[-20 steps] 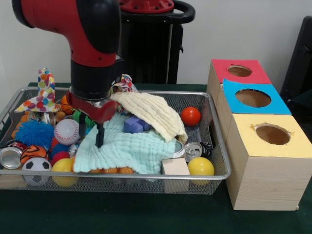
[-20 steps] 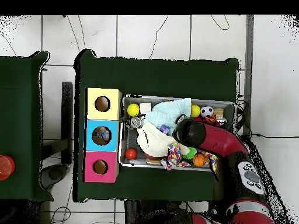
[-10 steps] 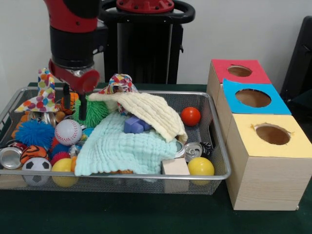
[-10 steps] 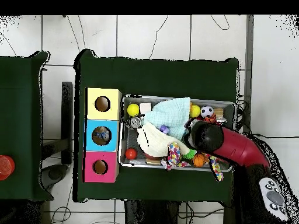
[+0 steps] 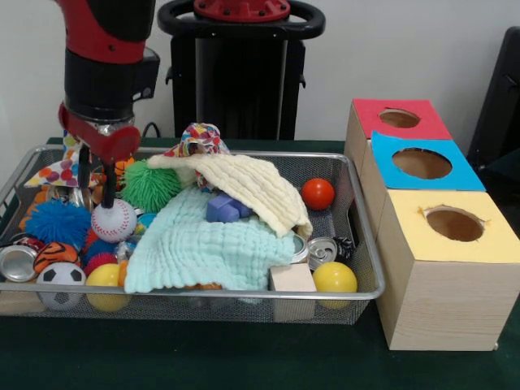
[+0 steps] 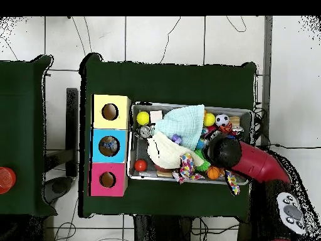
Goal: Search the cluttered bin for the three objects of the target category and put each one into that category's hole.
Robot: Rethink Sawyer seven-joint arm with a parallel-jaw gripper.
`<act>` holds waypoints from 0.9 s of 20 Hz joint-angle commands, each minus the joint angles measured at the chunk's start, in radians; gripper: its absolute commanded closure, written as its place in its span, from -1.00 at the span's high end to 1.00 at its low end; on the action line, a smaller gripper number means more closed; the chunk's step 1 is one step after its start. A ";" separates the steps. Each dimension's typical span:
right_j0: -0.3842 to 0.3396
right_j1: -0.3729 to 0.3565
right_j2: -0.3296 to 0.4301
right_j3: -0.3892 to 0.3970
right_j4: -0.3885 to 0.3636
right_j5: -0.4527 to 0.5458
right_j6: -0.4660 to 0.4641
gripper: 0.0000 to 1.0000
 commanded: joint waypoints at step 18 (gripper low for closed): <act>0.064 0.230 0.012 -0.063 0.132 -0.190 0.169 1.00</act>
